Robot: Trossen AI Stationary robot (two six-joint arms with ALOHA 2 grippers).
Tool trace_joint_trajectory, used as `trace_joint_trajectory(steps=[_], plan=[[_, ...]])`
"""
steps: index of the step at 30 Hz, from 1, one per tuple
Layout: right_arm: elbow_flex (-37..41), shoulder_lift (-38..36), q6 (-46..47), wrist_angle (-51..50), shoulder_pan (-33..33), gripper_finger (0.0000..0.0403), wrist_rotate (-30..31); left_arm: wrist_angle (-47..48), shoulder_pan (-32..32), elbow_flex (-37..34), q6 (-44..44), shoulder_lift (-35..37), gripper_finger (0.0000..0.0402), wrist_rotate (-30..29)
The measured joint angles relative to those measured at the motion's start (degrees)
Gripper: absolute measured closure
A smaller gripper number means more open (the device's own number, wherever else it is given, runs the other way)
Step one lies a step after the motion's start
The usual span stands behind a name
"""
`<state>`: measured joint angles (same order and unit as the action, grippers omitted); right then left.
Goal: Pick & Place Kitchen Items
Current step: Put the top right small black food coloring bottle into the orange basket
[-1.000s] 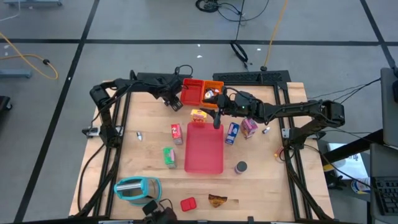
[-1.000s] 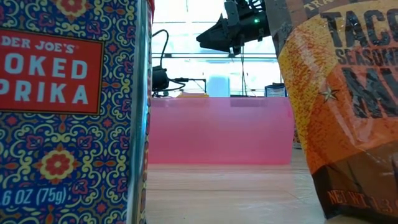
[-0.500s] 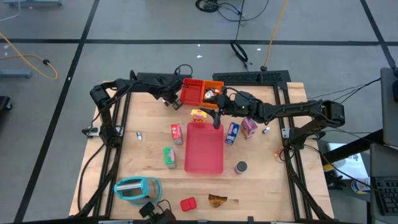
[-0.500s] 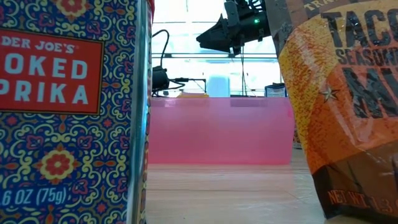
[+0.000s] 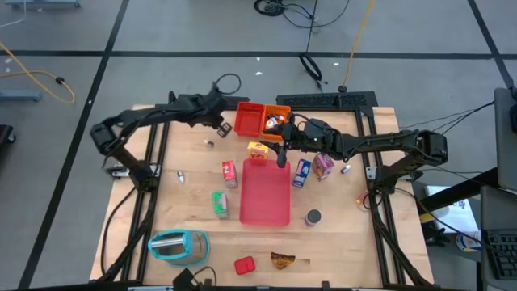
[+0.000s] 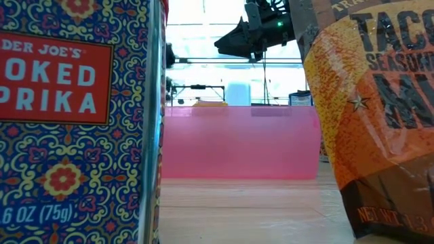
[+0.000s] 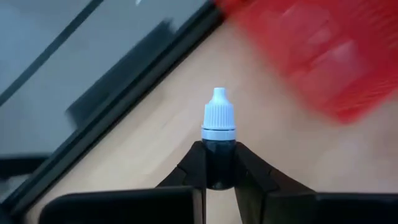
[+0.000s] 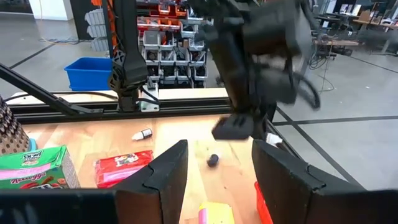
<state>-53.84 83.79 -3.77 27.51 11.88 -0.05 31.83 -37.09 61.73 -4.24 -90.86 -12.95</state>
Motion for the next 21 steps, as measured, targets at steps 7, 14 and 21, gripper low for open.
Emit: trace_joint_trajectory(steps=[7,14,21], plan=[[0.00,0.00,0.04,-0.24,0.00,0.0232,-0.02,-9.48,2.75,0.11,0.81,3.06,0.0363,10.00],[0.00,0.00,0.26,-1.95,-0.10,0.0232,-0.13,-19.37,4.67,0.07,1.51,1.73,0.0367,17.51],[0.00,0.00,0.69,-2.10,-1.76,0.0232,-0.17,-26.71,5.04,0.09,0.63,1.78,0.0358,18.79]])
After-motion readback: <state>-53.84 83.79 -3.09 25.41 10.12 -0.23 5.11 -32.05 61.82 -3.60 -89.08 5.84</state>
